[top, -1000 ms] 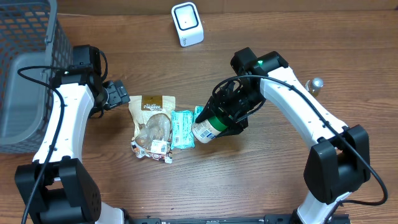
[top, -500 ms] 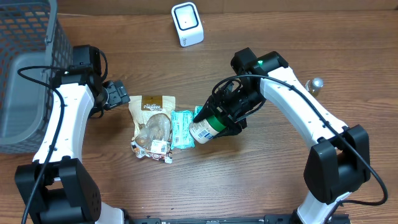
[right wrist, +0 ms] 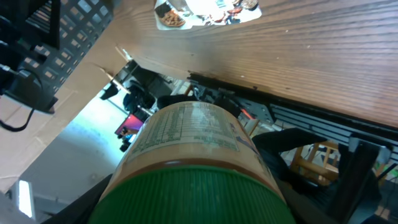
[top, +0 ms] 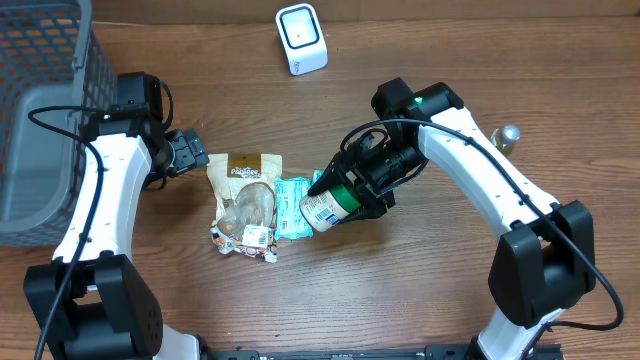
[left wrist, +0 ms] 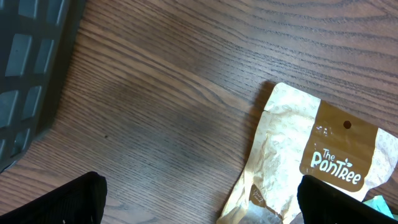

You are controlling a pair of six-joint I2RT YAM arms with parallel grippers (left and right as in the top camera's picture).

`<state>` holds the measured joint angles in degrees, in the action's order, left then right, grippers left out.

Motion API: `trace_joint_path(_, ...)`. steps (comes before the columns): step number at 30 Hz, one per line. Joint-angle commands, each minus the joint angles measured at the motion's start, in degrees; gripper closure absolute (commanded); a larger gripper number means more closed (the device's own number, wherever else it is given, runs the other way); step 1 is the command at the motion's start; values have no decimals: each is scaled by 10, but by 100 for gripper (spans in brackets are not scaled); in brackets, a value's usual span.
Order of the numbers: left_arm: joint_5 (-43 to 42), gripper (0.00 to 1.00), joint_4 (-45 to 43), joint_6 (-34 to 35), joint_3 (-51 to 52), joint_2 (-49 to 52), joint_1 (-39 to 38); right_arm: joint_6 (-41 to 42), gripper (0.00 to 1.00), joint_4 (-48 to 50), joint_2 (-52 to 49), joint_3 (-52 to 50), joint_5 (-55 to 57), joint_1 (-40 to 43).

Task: Scan the item barcode
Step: 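Tip the green jar sideways with the right gripper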

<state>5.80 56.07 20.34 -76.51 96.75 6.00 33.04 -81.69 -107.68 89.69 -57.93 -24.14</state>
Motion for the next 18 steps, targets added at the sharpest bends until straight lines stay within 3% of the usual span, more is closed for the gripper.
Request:
trace_joint_path(1,-1,1,0,-13,-2,-13,0,-1,57,-1,18,12,-37,-2)
trace_joint_path(11,-1,0,0,-13,-2,-13,0,-1,57,21,18,12,-32,-2)
trace_joint_path(18,-1,1,0,-13,-2,-13,0,-1,59,52,18,12,60,-2)
